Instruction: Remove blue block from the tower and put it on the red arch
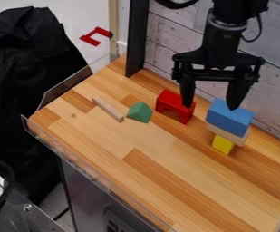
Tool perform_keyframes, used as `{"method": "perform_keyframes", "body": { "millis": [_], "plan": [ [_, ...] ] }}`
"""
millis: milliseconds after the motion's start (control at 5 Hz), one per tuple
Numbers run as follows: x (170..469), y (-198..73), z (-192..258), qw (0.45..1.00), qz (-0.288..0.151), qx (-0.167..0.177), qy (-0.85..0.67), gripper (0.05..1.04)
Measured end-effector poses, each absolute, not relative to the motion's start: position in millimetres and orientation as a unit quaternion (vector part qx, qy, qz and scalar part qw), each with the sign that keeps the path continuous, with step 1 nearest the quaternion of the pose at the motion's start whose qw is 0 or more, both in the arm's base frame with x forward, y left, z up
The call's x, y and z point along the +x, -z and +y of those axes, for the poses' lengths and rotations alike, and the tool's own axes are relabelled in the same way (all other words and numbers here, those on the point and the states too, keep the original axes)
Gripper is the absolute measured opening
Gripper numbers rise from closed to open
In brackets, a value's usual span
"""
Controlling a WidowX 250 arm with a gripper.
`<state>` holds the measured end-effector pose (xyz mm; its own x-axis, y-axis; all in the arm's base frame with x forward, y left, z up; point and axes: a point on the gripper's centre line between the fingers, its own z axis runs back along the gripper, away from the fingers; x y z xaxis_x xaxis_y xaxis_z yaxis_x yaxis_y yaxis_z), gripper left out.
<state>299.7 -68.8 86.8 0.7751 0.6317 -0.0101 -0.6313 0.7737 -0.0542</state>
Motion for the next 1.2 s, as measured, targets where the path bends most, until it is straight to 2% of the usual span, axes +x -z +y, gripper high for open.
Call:
{"method": "perform_keyframes", "body": {
  "millis": [200, 600, 800, 1000, 1200],
  "plan": [
    [317, -97, -76, 0.922, -0.018, -0.039, -0.384, 0.999],
    [340, -94, -96, 0.845, -0.057, -0.052, -0.53, 0.999],
    [346, -93, -97, 0.807, -0.068, -0.041, -0.585, 0.999],
    [349, -85, -100, 0.794, -0.054, -0.021, -0.605, 0.999],
    [351, -70, -98, 0.768, -0.023, 0.034, -0.64, 0.999]
  ]
}}
